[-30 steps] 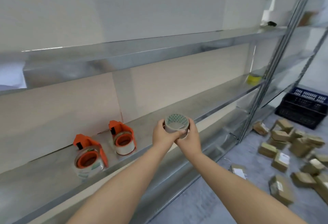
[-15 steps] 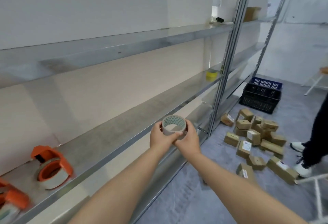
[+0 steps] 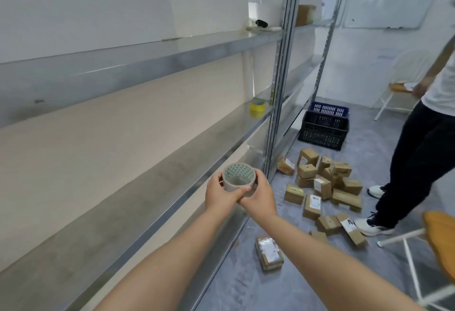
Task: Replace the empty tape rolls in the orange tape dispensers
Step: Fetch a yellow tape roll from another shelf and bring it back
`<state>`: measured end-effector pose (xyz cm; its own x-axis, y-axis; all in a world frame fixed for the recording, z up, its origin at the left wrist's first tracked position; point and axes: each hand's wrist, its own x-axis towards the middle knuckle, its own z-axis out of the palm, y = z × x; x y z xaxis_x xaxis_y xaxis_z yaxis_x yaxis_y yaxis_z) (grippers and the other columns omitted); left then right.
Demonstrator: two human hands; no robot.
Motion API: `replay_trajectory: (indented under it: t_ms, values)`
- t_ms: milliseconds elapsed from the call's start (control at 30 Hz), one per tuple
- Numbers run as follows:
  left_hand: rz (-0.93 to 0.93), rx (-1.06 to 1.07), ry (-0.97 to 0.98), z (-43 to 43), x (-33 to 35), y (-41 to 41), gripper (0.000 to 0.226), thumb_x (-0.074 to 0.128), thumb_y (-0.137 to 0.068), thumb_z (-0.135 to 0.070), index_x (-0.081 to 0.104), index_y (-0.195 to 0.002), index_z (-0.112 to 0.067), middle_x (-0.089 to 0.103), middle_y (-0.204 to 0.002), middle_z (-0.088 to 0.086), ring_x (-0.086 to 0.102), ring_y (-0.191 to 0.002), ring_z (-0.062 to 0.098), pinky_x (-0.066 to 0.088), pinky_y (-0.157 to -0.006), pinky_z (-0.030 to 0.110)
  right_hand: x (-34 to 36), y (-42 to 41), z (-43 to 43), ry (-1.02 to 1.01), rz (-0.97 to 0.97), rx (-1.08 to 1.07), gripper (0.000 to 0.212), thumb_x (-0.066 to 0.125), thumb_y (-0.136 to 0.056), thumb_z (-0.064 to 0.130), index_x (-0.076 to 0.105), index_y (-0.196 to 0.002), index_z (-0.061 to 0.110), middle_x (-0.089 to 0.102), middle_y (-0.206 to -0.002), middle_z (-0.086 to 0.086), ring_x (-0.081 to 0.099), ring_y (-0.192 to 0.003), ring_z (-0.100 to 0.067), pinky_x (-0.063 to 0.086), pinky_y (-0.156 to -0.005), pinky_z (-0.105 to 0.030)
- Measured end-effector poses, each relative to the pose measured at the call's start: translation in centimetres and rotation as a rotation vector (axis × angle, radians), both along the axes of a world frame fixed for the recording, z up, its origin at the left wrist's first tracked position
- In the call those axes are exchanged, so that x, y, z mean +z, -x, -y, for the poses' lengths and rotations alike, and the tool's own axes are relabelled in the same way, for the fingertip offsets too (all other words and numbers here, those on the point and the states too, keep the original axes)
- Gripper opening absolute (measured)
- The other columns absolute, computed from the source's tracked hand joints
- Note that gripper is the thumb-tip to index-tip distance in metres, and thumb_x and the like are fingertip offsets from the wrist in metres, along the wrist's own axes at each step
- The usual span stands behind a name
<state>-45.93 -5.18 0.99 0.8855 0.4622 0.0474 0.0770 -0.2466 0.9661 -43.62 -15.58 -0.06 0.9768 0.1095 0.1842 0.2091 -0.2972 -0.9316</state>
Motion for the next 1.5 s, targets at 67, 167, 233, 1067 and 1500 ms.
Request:
replay_trajectory:
  t_ms: [67, 167, 233, 1067, 1500]
  values:
    - [0.008, -0.023, 0.006, -0.2, 0.4, -3.3, 0.061, 0.089, -0.053, -0.025, 0.049, -0.099, -0.026, 0.06, -0.1, -0.007, 0.057, -0.092, 0.009, 0.043, -0.078, 0.022, 0.5, -3.1, -0.1, 0.003, 0.012, -0.011, 0.065, 0.077, -0.054, 0.022, 0.052, -0.114, 0.026, 0.064, -0.11, 0.005, 0.061, -0.102, -0.008, 0.053, -0.089, -0.03]
    - [0.001, -0.061, 0.016, -0.6, 0.9, -8.2, 0.064, 0.088, -0.053, -0.025, 0.049, -0.104, -0.024, 0.059, -0.098, -0.008, 0.056, -0.087, 0.007, 0.042, -0.072, 0.014, 1.0, -7.6, -0.5, -0.012, 0.024, -0.047, 0.067, 0.078, -0.054, 0.022, 0.052, -0.115, 0.026, 0.063, -0.111, 0.006, 0.06, -0.103, -0.007, 0.053, -0.091, -0.033]
    - [0.002, -0.077, 0.024, -1.0, 0.8, -11.0, 0.063, 0.088, -0.053, -0.025, 0.048, -0.102, -0.027, 0.058, -0.09, -0.016, 0.054, -0.079, -0.006, 0.041, -0.059, 0.005, 1.0, -10.3, -0.8, -0.002, 0.02, -0.073, 0.07, 0.079, -0.052, 0.026, 0.051, -0.116, 0.027, 0.063, -0.112, 0.007, 0.059, -0.106, -0.009, 0.052, -0.092, -0.034]
    - [-0.127, 0.12, -0.118, -5.5, -1.2, -29.0, 0.065, 0.088, -0.051, -0.031, 0.053, -0.104, -0.018, 0.064, -0.106, 0.001, 0.059, -0.096, 0.013, 0.045, -0.08, 0.024, -1.7, -31.2, -5.5, 0.069, -0.103, 0.11, 0.068, 0.084, -0.054, 0.017, 0.048, -0.111, 0.023, 0.059, -0.1, 0.011, 0.059, -0.092, -0.005, 0.039, -0.067, 0.005]
    - [-0.193, 0.217, -0.167, -3.8, -3.8, -39.3, 0.064, 0.084, -0.053, -0.037, 0.058, -0.108, -0.022, 0.069, -0.108, 0.0, 0.064, -0.098, 0.018, 0.049, -0.081, 0.026, -4.3, -43.7, -4.4, 0.185, -0.132, 0.289, 0.061, 0.077, -0.059, 0.011, 0.049, -0.113, 0.008, 0.062, -0.105, -0.004, 0.061, -0.094, -0.013, 0.037, -0.064, 0.006]
